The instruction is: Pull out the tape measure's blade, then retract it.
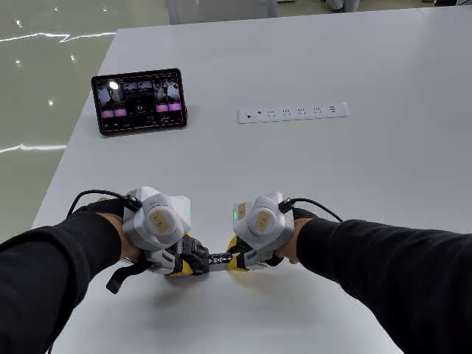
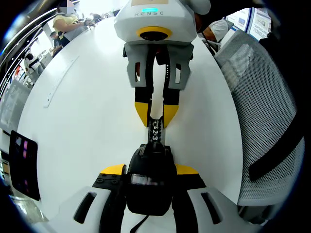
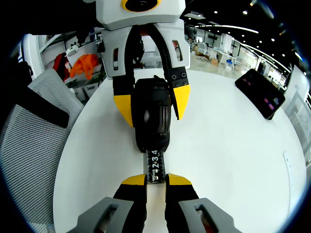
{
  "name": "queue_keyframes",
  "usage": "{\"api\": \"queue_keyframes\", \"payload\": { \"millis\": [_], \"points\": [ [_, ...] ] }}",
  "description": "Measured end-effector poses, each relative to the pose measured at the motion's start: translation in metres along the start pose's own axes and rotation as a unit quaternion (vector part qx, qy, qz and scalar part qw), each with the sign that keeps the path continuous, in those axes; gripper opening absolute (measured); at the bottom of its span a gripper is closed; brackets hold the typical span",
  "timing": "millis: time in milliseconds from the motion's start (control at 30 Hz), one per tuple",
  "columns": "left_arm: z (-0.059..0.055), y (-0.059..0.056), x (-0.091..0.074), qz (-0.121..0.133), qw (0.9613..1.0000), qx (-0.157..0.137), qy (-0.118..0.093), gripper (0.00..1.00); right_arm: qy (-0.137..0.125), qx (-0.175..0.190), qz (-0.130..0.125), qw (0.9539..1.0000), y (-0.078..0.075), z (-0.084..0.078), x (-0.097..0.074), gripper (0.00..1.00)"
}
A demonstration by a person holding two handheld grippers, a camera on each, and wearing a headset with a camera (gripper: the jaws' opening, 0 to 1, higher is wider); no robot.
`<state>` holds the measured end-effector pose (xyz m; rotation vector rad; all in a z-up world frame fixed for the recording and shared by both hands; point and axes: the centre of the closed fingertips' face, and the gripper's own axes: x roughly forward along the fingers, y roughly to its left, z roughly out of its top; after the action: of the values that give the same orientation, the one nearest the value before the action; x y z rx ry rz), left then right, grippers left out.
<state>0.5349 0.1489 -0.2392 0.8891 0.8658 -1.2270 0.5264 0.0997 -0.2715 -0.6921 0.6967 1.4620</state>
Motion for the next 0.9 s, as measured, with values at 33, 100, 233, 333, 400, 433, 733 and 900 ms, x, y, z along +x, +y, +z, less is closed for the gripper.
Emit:
{"api": "queue_keyframes", "payload": {
  "millis": [33, 100, 233, 333, 400, 433, 733, 900],
  "points": [
    [0.000, 0.000, 0.000, 0.000, 1.0000, 0.000, 0.000, 0.31, 0.000, 0.000, 0.000, 1.0000, 0.000, 0.000, 0.000, 0.10],
    [0.000, 0.000, 0.000, 0.001, 1.0000, 0.000, 0.000, 0.31, 0.002, -0.001, 0.000, 1.0000, -0.001, -0.002, -0.001, 0.10],
    [0.001, 0.000, 0.000, 0.000, 1.0000, 0.000, 0.000, 0.31, 0.003, -0.001, -0.001, 1.0000, -0.001, -0.004, -0.003, 0.10],
    [0.001, 0.000, 0.000, 0.000, 1.0000, 0.000, -0.001, 0.31, 0.004, 0.000, -0.001, 1.0000, 0.000, -0.005, -0.003, 0.10],
    [0.001, 0.000, 0.000, 0.001, 1.0000, -0.001, -0.001, 0.31, 0.005, 0.000, -0.002, 1.0000, 0.000, -0.006, -0.004, 0.10],
    [0.001, 0.000, 0.000, 0.000, 1.0000, 0.000, -0.001, 0.31, 0.005, 0.000, -0.002, 1.0000, 0.000, -0.006, -0.004, 0.10],
    [0.001, 0.000, 0.000, 0.000, 1.0000, 0.001, -0.001, 0.31, 0.006, 0.004, -0.003, 1.0000, -0.001, -0.010, -0.008, 0.09],
    [0.001, 0.000, 0.000, 0.001, 1.0000, 0.000, -0.001, 0.31, 0.008, 0.007, -0.004, 0.9999, -0.001, -0.012, -0.010, 0.10]
  ]
}}
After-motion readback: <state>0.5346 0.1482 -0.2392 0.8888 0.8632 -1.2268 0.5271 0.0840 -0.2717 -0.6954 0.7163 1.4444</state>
